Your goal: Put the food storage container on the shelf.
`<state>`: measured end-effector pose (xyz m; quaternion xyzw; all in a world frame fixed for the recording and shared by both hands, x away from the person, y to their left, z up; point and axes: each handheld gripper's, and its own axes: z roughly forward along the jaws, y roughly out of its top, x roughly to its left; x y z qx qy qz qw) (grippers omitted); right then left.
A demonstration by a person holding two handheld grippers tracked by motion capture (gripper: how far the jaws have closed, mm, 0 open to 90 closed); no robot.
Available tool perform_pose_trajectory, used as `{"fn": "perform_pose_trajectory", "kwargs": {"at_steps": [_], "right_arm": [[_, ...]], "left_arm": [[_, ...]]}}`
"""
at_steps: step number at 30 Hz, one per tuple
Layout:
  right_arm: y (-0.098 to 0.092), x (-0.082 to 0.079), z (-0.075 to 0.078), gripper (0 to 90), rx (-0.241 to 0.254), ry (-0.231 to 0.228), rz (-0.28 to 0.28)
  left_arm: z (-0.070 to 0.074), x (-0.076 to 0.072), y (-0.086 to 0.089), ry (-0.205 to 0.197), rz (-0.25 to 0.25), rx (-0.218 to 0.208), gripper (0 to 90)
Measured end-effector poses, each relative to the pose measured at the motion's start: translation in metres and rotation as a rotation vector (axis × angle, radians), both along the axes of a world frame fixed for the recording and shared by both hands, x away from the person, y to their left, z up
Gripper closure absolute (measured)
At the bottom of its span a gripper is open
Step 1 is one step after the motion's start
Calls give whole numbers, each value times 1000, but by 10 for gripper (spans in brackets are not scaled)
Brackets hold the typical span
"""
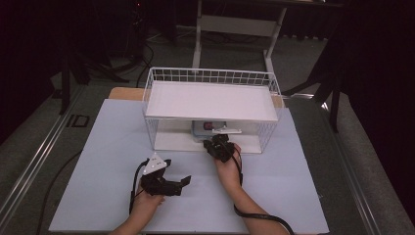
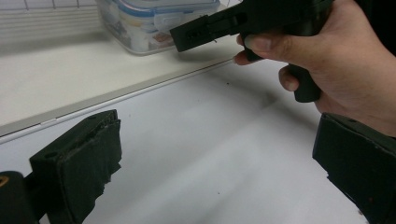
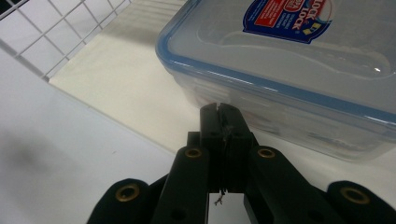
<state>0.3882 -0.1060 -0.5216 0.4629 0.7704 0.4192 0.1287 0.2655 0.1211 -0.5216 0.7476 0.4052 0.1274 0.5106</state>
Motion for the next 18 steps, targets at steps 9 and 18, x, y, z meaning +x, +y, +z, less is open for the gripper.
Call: {"fn": "perform_pose_trajectory", "kwargs": {"at_steps": [9, 18], "right_arm": [[6, 7, 2, 892, 7, 1, -6], [1, 11, 4, 891, -19, 8, -37]], "left_arm": [[1, -1, -1, -8, -6, -4, 24], [0, -2, -1, -5, -7, -5, 24]]}}
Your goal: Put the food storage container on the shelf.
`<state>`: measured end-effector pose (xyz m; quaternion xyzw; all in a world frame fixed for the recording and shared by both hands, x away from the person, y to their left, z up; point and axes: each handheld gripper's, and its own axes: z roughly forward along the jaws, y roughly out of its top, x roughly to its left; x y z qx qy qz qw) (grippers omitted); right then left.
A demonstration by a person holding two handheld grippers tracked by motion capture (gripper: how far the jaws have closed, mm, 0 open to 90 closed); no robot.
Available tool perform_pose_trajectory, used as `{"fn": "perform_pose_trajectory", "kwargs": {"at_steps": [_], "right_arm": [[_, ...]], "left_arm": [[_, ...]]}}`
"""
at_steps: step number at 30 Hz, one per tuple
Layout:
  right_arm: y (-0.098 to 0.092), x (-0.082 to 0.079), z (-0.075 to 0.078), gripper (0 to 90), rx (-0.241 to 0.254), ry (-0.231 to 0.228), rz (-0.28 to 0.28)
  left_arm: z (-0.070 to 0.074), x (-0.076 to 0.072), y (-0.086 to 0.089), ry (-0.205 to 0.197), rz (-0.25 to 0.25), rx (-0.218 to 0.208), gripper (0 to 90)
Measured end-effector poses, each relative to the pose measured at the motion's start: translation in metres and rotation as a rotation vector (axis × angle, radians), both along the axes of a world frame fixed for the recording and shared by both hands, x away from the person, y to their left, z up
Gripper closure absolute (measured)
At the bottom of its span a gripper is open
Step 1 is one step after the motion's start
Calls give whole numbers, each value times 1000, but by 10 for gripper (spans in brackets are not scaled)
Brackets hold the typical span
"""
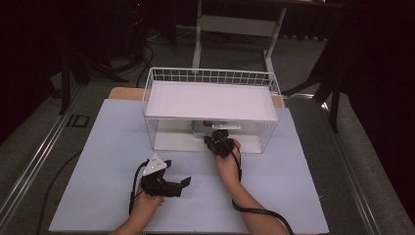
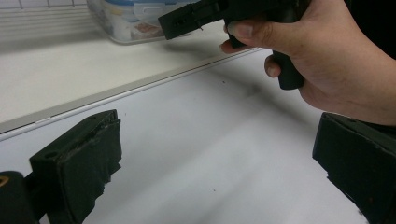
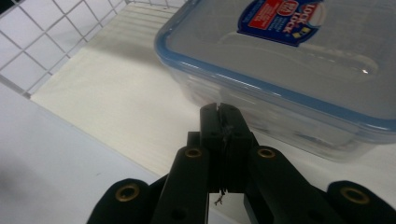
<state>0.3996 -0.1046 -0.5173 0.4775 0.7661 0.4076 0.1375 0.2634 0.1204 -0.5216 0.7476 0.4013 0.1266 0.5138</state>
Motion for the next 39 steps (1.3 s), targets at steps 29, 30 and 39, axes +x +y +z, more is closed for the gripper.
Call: {"fn": "perform_pose_trajectory", "kwargs": {"at_steps": [29, 30, 39], "right_arm": [[-22, -59, 11, 588, 8, -92, 80], [-22, -62, 12, 532, 7, -93, 81], [-28, -80, 20, 180, 55, -89, 139]], "left_arm": [[12, 4, 2, -27, -73, -38, 23], [12, 5, 2, -22, -79, -42, 23], [25, 2, -3, -35, -122, -12, 23]]}}
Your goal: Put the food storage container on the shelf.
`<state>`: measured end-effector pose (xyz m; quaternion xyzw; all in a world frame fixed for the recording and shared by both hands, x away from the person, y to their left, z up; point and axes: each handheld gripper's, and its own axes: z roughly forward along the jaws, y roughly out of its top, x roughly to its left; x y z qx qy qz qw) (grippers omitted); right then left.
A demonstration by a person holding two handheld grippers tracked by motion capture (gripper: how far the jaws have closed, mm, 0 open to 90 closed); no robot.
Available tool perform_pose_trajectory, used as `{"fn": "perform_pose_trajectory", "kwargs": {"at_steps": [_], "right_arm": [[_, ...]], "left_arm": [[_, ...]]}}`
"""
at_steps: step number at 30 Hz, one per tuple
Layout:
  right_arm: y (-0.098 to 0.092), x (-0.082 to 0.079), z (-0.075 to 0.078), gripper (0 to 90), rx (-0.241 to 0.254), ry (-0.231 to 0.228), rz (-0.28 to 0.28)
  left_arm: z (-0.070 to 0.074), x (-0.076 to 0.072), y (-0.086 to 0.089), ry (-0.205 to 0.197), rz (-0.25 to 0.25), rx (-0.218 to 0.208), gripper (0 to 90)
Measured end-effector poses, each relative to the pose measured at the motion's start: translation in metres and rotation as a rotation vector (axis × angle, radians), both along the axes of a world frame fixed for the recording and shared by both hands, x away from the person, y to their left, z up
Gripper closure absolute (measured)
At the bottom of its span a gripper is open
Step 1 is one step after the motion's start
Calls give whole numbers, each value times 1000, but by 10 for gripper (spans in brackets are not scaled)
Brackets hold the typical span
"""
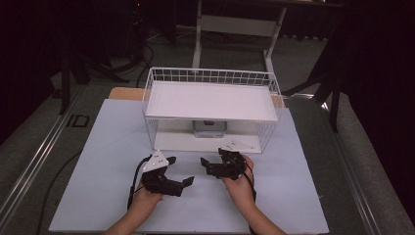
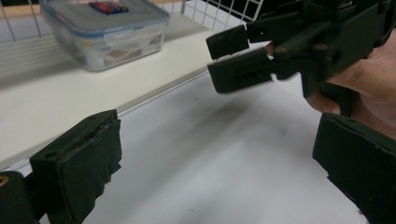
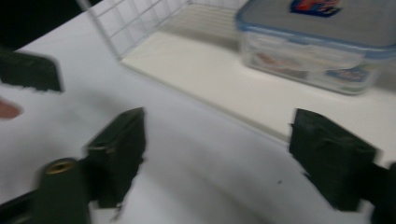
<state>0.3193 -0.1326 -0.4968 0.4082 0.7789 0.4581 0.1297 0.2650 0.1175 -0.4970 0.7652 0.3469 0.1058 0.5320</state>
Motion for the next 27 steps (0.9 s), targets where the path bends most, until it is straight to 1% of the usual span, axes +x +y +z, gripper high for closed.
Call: {"fn": "perform_pose_trajectory", "kwargs": {"at_steps": [1, 3, 4, 5, 6, 8, 9, 10, 11, 13, 14, 16, 18, 19, 20, 21, 23, 25, 27], "right_arm": [[-1, -2, 1, 179, -4, 4, 3], [-4, -5, 3, 158, -5, 0, 9], [-6, -7, 4, 141, -3, -4, 12], [-9, -9, 5, 144, 9, -7, 14], [-11, -10, 6, 139, 10, -4, 21], [-16, -13, 7, 140, 0, -14, 12], [-18, -15, 8, 140, 6, -15, 18], [-21, -16, 8, 140, 4, -20, 24], [-24, -18, 9, 140, -3, -27, 17], [-26, -20, 10, 140, 1, -32, 20], [-29, -21, 10, 140, -3, -41, 24], [-37, -24, 11, 140, -5, -56, 16], [-43, -26, 11, 141, 3, -56, 9], [-45, -27, 11, 141, 9, -50, 13], [-47, -28, 11, 142, 5, -46, 16], [-50, -29, 12, 142, 3, -51, 18], [-54, -34, 12, 143, 2, -56, 30], [-59, -39, 13, 143, 3, -58, 30], [-64, -43, 13, 143, 9, -48, 25]], "left_arm": [[1, -1, 1, -4, -4, -6, 23], [3, -2, 2, -9, -5, 4, 23], [3, -2, 3, -11, -7, 8, 23], [3, -2, 4, -9, -10, 10, 24], [3, -3, 6, -5, -10, 8, 23], [4, -4, 9, -4, -12, 2, 23], [4, -5, 11, -2, -13, 7, 24], [4, -6, 13, -1, -17, 2, 23], [4, -7, 14, 4, -24, -6, 23], [5, -8, 16, 4, -28, -5, 24], [5, -10, 19, -5, -31, 0, 24], [6, -12, 22, -3, -31, -8, 24], [8, -13, 26, -5, -54, -18, 23], [9, -13, 28, -5, -59, -15, 23], [9, -14, 30, -12, -59, -10, 23], [10, -15, 32, -20, -54, -13, 23], [10, -16, 37, -13, -45, -21, 23], [8, -18, 40, -8, -31, -18, 24], [5, -19, 43, 4, -26, -16, 23]]}}
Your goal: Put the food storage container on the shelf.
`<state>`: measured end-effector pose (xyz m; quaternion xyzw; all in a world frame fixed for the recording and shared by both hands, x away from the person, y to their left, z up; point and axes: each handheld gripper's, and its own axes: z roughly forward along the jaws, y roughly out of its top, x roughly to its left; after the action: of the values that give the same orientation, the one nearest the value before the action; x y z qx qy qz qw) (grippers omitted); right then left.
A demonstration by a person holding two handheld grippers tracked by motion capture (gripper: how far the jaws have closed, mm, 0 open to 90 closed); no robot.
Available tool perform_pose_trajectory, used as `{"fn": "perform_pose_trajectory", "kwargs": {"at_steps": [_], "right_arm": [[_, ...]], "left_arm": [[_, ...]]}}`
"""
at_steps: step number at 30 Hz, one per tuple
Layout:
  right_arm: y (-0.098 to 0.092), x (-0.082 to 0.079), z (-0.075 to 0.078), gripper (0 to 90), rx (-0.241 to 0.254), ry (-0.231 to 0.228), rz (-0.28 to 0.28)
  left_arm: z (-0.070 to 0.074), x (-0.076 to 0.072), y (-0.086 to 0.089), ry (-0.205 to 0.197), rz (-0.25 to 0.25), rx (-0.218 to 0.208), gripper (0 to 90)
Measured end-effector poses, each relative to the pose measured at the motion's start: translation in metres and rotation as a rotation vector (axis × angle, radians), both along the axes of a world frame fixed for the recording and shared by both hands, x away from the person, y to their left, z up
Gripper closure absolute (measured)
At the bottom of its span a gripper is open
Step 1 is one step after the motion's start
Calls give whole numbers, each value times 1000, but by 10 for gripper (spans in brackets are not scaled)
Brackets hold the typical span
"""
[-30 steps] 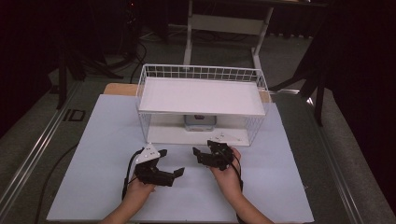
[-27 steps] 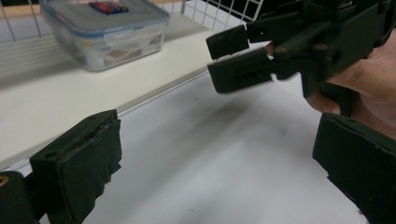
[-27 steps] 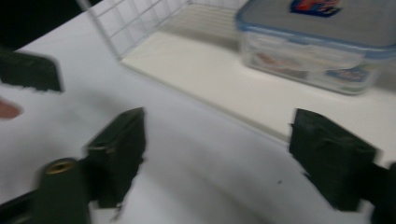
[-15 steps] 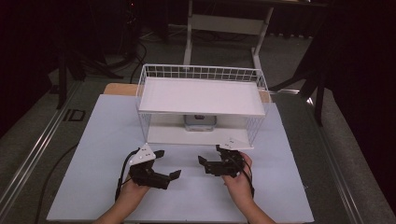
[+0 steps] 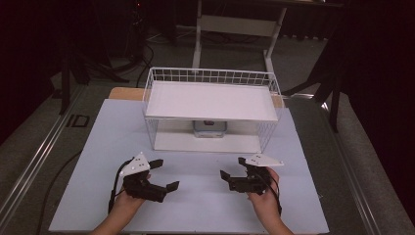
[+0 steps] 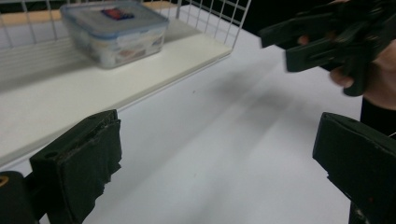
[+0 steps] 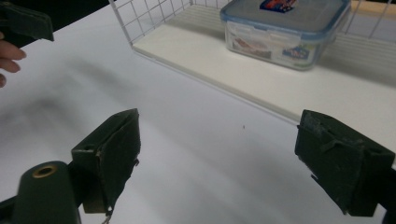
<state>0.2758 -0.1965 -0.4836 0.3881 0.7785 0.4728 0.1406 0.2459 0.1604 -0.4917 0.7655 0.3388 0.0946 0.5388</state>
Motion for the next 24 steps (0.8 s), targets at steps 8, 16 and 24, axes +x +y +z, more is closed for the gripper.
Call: {"fn": "perform_pose_trajectory", "kwargs": {"at_steps": [8, 16, 24], "right_arm": [[-19, -18, 4, 143, -3, -16, 3], [-38, -27, -4, 143, -22, 4, -8], [-54, -25, -14, 143, -18, 20, -40]], "left_arm": [[-9, -8, 10, 24, 20, 18, 24], [-12, -13, 16, 6, 55, 55, 24], [-18, -14, 22, 12, 70, 56, 23]]}}
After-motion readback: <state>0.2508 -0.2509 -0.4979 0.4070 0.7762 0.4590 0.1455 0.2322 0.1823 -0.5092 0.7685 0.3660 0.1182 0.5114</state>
